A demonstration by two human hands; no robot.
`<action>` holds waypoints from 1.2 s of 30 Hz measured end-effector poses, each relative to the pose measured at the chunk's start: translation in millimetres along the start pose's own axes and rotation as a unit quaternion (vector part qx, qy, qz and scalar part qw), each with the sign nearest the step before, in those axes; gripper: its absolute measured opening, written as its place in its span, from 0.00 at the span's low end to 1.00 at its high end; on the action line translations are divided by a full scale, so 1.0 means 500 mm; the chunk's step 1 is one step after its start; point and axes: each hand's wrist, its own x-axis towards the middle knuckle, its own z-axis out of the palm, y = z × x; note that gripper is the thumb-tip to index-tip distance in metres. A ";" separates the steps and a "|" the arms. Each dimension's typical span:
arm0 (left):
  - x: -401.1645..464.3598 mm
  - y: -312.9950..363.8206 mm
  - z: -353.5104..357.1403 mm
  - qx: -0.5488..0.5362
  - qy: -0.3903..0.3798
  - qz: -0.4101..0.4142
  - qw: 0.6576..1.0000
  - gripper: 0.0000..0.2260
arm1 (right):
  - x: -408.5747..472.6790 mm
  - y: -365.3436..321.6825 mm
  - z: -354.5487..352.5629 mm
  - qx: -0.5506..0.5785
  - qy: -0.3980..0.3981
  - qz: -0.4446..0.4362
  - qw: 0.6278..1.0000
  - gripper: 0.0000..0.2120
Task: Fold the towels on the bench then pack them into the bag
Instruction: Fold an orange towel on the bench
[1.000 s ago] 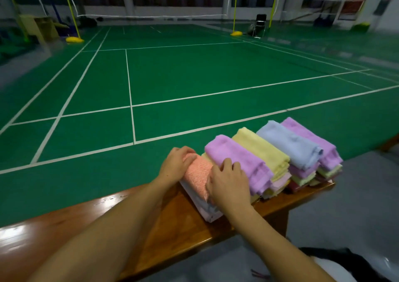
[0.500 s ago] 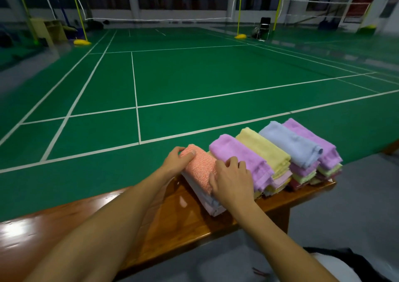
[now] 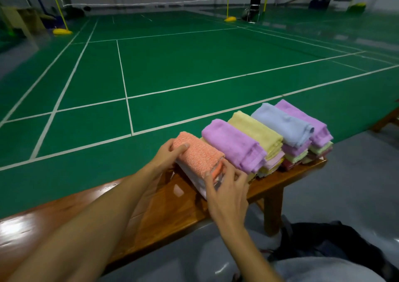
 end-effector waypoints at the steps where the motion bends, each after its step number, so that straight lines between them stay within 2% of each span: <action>1: -0.004 -0.001 -0.001 -0.003 0.000 -0.005 1.000 0.20 | -0.008 0.000 0.006 0.035 -0.022 0.021 0.999 0.28; 4: -0.021 -0.015 -0.008 -0.015 -0.014 -0.016 1.000 0.18 | -0.014 -0.008 0.019 0.115 -0.072 0.089 0.987 0.33; 6: -0.041 -0.028 -0.015 -0.019 -0.017 -0.018 1.000 0.18 | -0.018 -0.011 0.025 0.128 -0.078 0.107 0.983 0.34; 12: -0.120 -0.046 -0.033 -0.029 -0.046 -0.079 0.995 0.30 | -0.032 0.020 0.013 0.105 -0.082 0.111 0.985 0.26; 16: -0.172 -0.044 -0.022 -0.038 -0.053 -0.098 0.993 0.21 | -0.025 0.037 -0.008 0.097 -0.109 0.153 0.977 0.24; 17: -0.182 -0.042 -0.018 -0.035 -0.059 -0.098 0.993 0.22 | -0.022 0.039 -0.013 0.110 -0.116 0.164 0.974 0.23; 20: -0.197 -0.033 -0.007 -0.060 -0.082 -0.070 0.992 0.34 | -0.012 0.047 -0.019 0.166 -0.139 0.175 0.961 0.21; 21: -0.198 -0.032 -0.004 -0.067 -0.079 -0.065 0.992 0.31 | -0.008 0.051 -0.018 0.173 -0.142 0.173 0.959 0.22; 23: -0.207 -0.027 -0.002 -0.090 -0.067 -0.061 0.992 0.17 | -0.009 0.060 -0.016 0.175 -0.148 0.176 0.957 0.22; 24: -0.208 -0.030 -0.001 -0.094 -0.059 -0.057 0.992 0.16 | -0.010 0.065 -0.018 0.180 -0.149 0.176 0.956 0.22; 27: -0.242 -0.032 0.009 -0.114 -0.039 -0.042 0.992 0.28 | -0.019 0.081 -0.036 0.205 -0.158 0.179 0.949 0.24; 29: -0.273 -0.028 0.027 -0.159 -0.023 -0.040 0.986 0.32 | -0.019 0.095 -0.058 0.218 -0.186 0.179 0.941 0.23; 31: -0.304 -0.014 0.050 -0.190 -0.024 -0.029 0.981 0.30 | -0.017 0.108 -0.091 0.228 -0.217 0.183 0.931 0.18; 33: -0.327 0.011 0.080 -0.192 -0.039 -0.017 0.980 0.23 | -0.010 0.131 -0.136 0.229 -0.230 0.181 0.928 0.16; 36: -0.352 0.046 0.144 -0.171 -0.071 -0.011 0.983 0.19 | -0.010 0.184 -0.220 0.232 -0.241 0.168 0.927 0.15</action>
